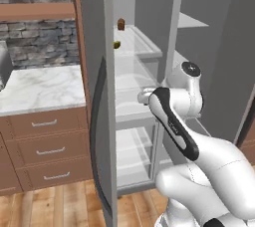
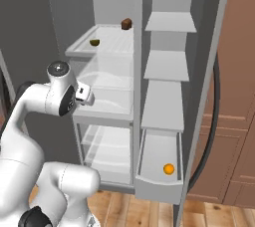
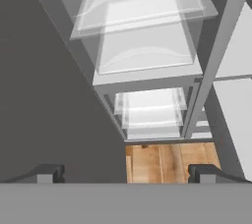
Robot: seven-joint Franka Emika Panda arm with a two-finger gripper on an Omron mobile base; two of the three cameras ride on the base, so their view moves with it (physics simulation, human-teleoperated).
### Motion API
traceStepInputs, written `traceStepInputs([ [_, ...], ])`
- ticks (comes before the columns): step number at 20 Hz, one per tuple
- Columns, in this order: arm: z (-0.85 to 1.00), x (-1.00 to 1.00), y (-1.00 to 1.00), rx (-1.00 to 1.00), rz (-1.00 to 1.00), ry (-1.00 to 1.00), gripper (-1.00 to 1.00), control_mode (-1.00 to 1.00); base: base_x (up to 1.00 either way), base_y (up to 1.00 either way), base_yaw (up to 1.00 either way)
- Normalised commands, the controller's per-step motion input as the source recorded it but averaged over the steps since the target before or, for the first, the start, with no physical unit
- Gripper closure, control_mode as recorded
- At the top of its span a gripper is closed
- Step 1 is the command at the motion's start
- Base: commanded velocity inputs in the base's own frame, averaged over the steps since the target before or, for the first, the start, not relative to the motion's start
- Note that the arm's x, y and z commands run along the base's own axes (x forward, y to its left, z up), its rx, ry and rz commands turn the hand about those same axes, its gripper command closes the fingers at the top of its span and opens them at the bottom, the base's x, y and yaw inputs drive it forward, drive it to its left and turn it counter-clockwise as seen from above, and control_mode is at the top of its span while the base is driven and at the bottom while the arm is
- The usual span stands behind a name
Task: Take the kiwi and orange from the fridge shelf and place them in the freezer drawer to begin freezing them.
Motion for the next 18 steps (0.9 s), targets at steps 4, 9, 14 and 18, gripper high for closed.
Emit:
traceStepInputs([
  [4, 0.0, 0.0, 0.0, 0.0, 0.0, 0.0, -1.0, 1.0, 0.16, 0.36, 0.2],
  [9, 0.0, 0.0, 0.0, 0.0, 0.0, 0.0, -1.0, 1.0, 0.29, 0.02, 0.13],
  [14, 0.0, 0.0, 0.0, 0.0, 0.0, 0.0, -1.0, 1.0, 0.17, -0.22, 0.01],
  [18, 0.0, 0.0, 0.0, 0.0, 0.0, 0.0, -1.0, 1.0, 0.23, -0.38, 0.0],
])
